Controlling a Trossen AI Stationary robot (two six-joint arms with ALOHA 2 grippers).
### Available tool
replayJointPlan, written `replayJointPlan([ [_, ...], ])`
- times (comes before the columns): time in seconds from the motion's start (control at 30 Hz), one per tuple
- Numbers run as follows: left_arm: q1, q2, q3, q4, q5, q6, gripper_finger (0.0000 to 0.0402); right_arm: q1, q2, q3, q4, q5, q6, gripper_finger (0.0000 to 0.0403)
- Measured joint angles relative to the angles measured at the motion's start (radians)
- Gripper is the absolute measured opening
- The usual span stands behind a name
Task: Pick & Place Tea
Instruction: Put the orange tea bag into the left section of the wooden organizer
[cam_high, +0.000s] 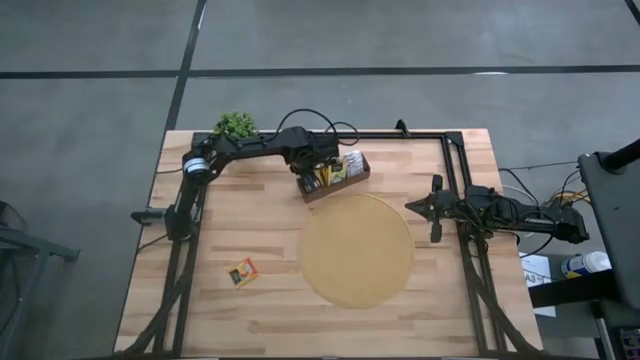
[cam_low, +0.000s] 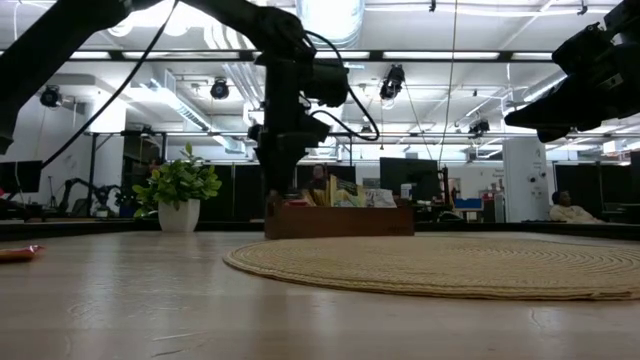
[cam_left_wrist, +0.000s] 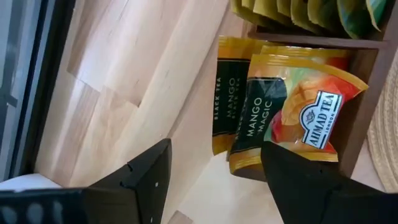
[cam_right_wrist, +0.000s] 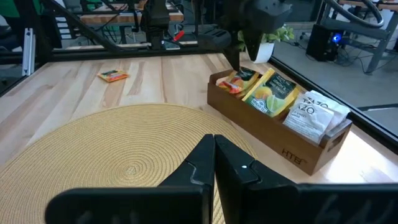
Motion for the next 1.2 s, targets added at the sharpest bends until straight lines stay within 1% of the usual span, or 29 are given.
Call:
replayJointPlan([
  [0.23, -0.021, -0.001, -0.002, -0.009, 0.002, -0.025, 0.0241, 0.0, 0.0, 0.0, 0.0, 0.0, 0.0, 0.0009],
  [0.37, -0.034, -0.001, 0.013, -0.004, 0.071, -0.028, 0.0241, 0.0, 0.0, 0.0, 0.0, 0.0, 0.0, 0.0009],
  [0.43, -0.036, -0.003, 0.014, 0.014, 0.101, -0.027, 0.0241, 0.0, 0.0, 0.0, 0.0, 0.0, 0.0, 0.0009],
  [0.63, -0.035, -0.003, -0.02, 0.11, 0.104, -0.027, 0.0241, 0.0, 0.0, 0.0, 0.0, 0.0, 0.0, 0.0009],
  [0.73, -0.035, -0.003, -0.035, 0.151, 0.134, -0.027, 0.0241, 0.0, 0.0, 0.0, 0.0, 0.0, 0.0, 0.0009],
  [0.9, -0.036, 0.016, -0.036, 0.169, 0.145, -0.027, 0.0241, 0.0, 0.0, 0.0, 0.0, 0.0, 0.0, 0.0009],
  [1.0, -0.036, 0.041, -0.036, 0.17, 0.108, -0.023, 0.0241, 0.0, 0.0, 0.0, 0.0, 0.0, 0.0, 0.0009],
  [1.2, -0.036, 0.054, -0.036, 0.17, -0.061, 0.0, 0.0241, 0.0, 0.0, 0.0, 0.0, 0.0, 0.0, 0.0009],
])
